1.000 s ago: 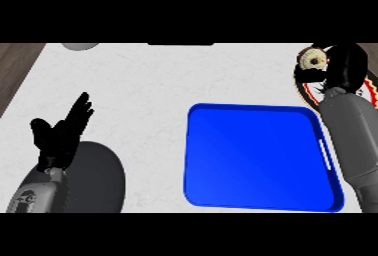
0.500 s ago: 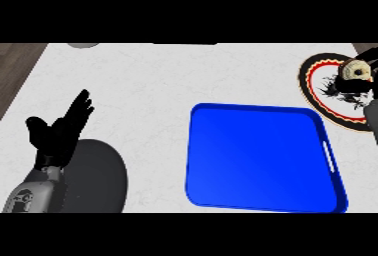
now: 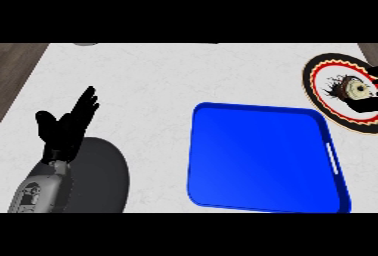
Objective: Pick the cupcake from the tray and place it in the plate
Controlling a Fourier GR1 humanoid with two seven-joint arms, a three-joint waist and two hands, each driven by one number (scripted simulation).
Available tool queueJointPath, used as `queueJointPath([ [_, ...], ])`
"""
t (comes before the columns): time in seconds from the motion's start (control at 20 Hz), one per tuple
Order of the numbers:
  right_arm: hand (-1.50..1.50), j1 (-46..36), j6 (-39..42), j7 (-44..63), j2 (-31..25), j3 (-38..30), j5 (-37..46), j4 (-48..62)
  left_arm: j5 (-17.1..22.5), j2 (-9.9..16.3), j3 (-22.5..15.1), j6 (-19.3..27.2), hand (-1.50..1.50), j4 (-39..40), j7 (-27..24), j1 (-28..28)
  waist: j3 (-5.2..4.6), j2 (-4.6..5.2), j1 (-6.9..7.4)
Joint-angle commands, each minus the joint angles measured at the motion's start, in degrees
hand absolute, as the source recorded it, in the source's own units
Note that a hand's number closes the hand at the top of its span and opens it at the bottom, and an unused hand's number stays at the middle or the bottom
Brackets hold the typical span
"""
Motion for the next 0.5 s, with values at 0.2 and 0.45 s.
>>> queueJointPath([
  [0.2, -1.5, -0.41, -1.82, -14.74, -0.97, -3.67, -3.93, -0.14, 0.25, -0.58, 0.36, -0.32, 0.0, 1.78, -1.76, -0.11, 0.04, 0.05, 0.13],
  [0.45, -1.5, -2.17, 5.75, -26.9, 0.73, -10.06, -13.19, -4.18, 1.03, 1.03, 2.07, -1.05, 0.0, 1.94, -1.77, 1.33, -0.03, -0.66, -1.06],
])
